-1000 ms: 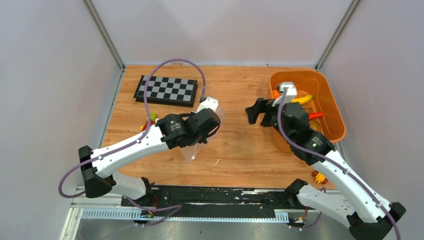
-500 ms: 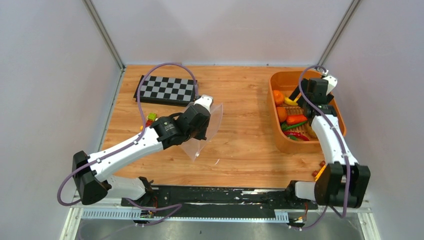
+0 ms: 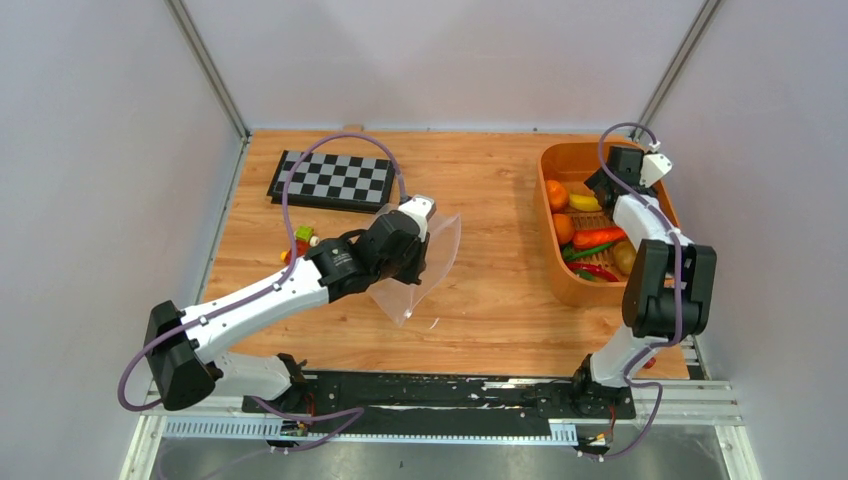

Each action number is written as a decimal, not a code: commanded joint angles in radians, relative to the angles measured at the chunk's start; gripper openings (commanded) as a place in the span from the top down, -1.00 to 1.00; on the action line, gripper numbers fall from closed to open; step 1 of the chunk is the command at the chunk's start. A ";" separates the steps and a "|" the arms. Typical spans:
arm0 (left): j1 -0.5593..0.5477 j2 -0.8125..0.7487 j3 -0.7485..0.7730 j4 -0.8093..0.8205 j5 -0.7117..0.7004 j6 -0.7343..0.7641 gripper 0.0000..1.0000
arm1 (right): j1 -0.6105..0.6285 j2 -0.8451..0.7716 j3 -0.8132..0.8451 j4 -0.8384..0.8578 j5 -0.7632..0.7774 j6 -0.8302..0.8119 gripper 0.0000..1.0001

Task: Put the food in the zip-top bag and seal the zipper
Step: Pick up the fake fruit from the bin.

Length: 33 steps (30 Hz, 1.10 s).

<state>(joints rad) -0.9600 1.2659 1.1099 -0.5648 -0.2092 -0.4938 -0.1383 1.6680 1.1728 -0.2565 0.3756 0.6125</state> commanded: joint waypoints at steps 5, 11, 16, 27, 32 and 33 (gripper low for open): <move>0.006 -0.023 0.001 0.038 0.006 0.017 1.00 | -0.028 0.155 0.099 0.101 0.016 0.142 -0.33; 0.009 -0.024 -0.001 0.041 0.017 0.015 1.00 | -0.040 0.220 0.098 0.109 -0.026 0.177 -0.33; 0.009 -0.033 -0.007 0.037 0.023 0.007 1.00 | -0.046 0.244 0.084 0.146 -0.079 0.144 -0.25; 0.010 -0.096 -0.053 0.043 0.040 -0.022 1.00 | -0.046 0.172 0.039 0.130 -0.199 0.024 0.62; 0.009 -0.119 -0.074 0.044 0.051 -0.028 1.00 | -0.044 0.051 0.005 0.102 -0.282 -0.051 0.78; 0.009 -0.126 -0.077 0.043 0.047 -0.030 1.00 | -0.044 0.020 -0.002 0.097 -0.292 -0.060 0.78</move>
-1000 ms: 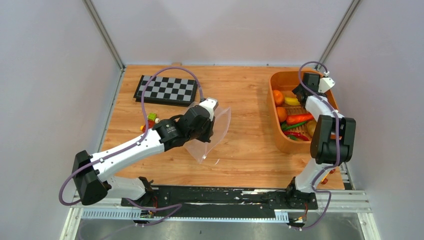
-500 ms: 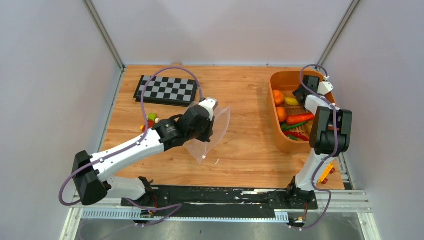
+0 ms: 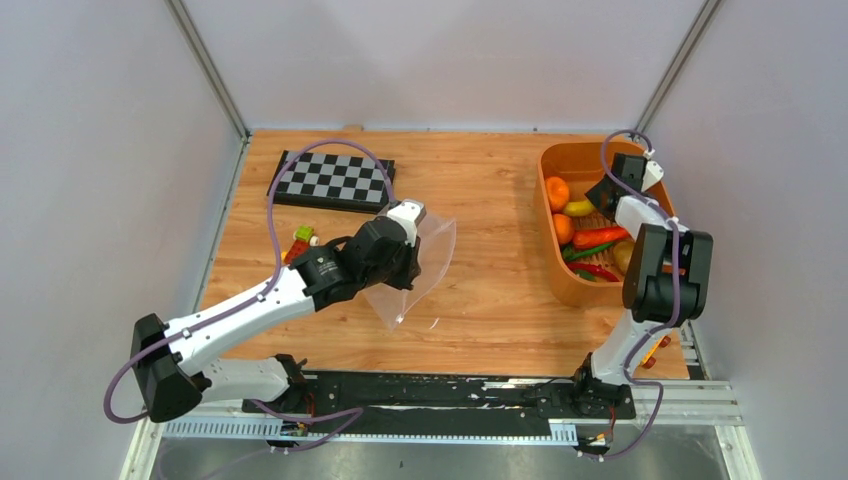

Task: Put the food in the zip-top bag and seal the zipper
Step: Pick up the fake fruit from the bin.

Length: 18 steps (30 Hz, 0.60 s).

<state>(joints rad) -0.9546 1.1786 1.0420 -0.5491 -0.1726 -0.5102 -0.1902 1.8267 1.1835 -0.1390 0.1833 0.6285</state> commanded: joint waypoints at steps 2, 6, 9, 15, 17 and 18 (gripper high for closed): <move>0.004 -0.047 -0.015 0.025 0.006 -0.014 1.00 | 0.010 -0.207 -0.035 -0.021 -0.099 -0.092 0.77; 0.004 -0.069 -0.019 0.005 0.008 -0.011 1.00 | 0.015 -0.363 -0.105 -0.023 -0.021 -0.128 0.77; 0.004 -0.086 -0.029 0.002 0.000 -0.016 1.00 | 0.018 -0.463 -0.157 -0.033 0.060 -0.160 0.76; 0.004 -0.104 -0.046 0.019 0.024 -0.039 1.00 | 0.018 -0.546 -0.186 -0.131 0.140 -0.228 0.75; 0.004 -0.113 -0.059 0.027 0.033 -0.045 1.00 | 0.018 -0.568 -0.190 -0.148 0.155 -0.247 0.74; 0.004 -0.118 -0.063 0.031 0.037 -0.049 1.00 | 0.018 -0.581 -0.189 -0.159 0.150 -0.255 0.74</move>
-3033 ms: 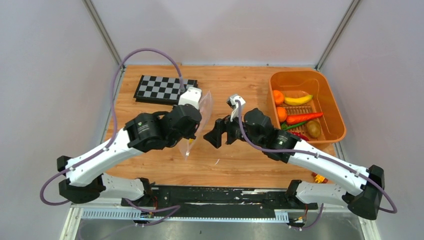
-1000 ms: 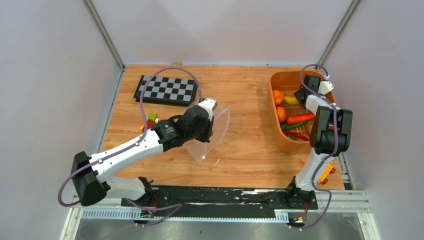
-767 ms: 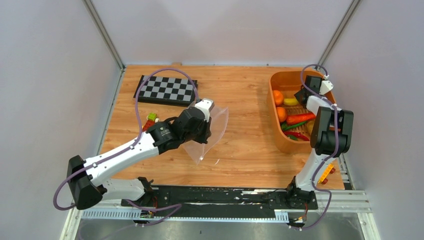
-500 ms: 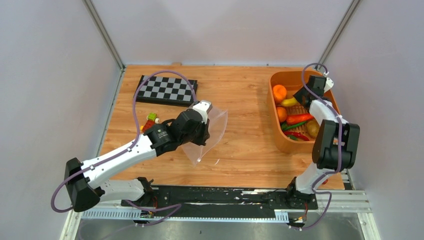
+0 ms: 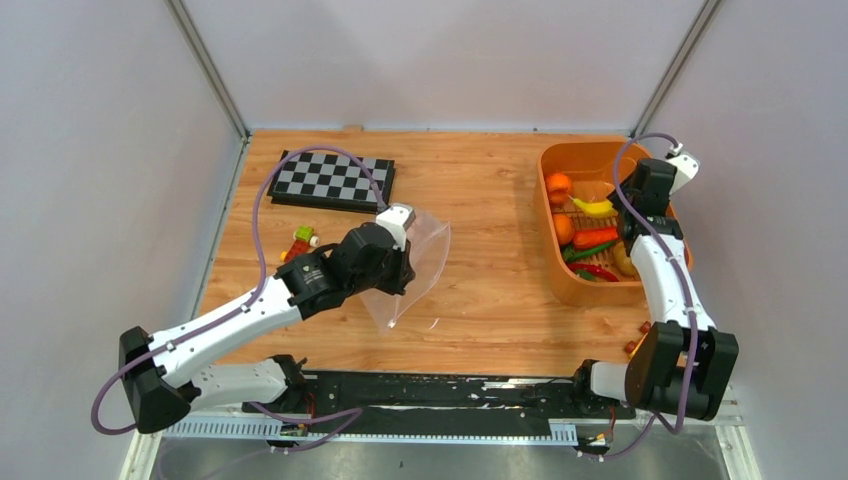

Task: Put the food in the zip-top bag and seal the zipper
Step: Pick up the fake fruit from the bin, then place the fake fruit in the zipper food storage bag.

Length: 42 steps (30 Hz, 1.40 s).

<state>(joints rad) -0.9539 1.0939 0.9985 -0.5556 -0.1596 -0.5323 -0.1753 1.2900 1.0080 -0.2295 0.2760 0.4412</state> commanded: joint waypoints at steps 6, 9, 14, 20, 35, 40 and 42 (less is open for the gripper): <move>0.003 -0.048 -0.029 0.045 0.028 -0.036 1.00 | 0.003 -0.193 -0.009 -0.109 -0.241 -0.067 0.74; 0.003 -0.051 -0.027 0.050 0.029 -0.041 1.00 | 0.022 -0.314 -0.029 -0.118 -0.400 -0.031 0.73; 0.003 -0.059 -0.039 0.096 0.048 -0.068 1.00 | 0.179 -0.449 -0.060 -0.173 -0.446 0.003 0.73; 0.003 -0.060 -0.042 0.123 0.057 -0.096 1.00 | 0.454 -0.593 -0.127 -0.203 -0.336 0.064 0.78; -0.046 0.095 -0.037 0.199 0.019 -0.253 1.00 | 1.057 -0.628 -0.188 -0.025 0.248 -0.184 0.86; -0.050 0.114 -0.023 0.188 0.015 -0.255 1.00 | 1.243 -0.507 -0.146 -0.013 0.590 -0.294 0.89; -0.050 0.116 -0.024 0.190 0.011 -0.260 1.00 | 1.289 -0.446 -0.124 -0.019 0.697 -0.310 0.92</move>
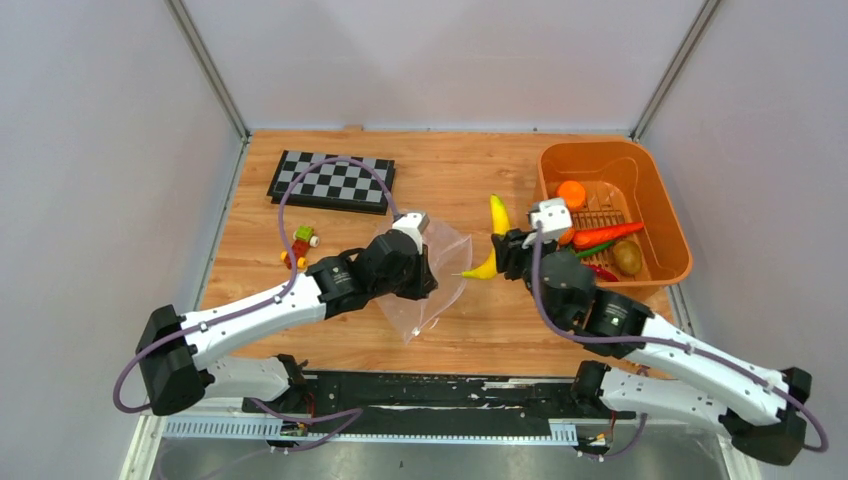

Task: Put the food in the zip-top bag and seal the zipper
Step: Place the fake fruit in the zipper food storage bag.

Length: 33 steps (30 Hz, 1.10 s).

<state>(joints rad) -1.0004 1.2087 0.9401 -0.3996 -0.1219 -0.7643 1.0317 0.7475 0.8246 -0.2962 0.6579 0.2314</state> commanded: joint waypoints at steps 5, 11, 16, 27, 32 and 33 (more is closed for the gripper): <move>-0.015 0.011 0.046 0.035 -0.038 -0.036 1.00 | 0.138 0.188 0.105 0.040 0.456 -0.063 0.92; -0.034 0.029 0.058 0.048 -0.053 -0.052 1.00 | 0.199 0.279 0.142 0.076 0.551 -0.021 0.91; -0.047 0.030 0.087 0.059 -0.081 -0.058 1.00 | 0.220 0.410 0.229 -0.049 0.598 -0.001 0.91; -0.046 -0.003 0.134 0.036 -0.171 -0.053 1.00 | 0.262 0.472 0.273 -0.056 0.595 -0.002 0.86; -0.047 0.003 0.158 0.042 -0.204 -0.061 0.99 | 0.296 0.488 0.293 -0.045 0.612 -0.018 0.75; -0.046 0.008 0.165 0.039 -0.205 -0.062 0.99 | 0.301 0.489 0.296 -0.038 0.609 -0.021 0.74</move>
<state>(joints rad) -1.0412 1.2350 1.0393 -0.3992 -0.2733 -0.8074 1.3037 1.2278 1.0676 -0.3622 1.2423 0.2306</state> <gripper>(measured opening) 0.009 0.352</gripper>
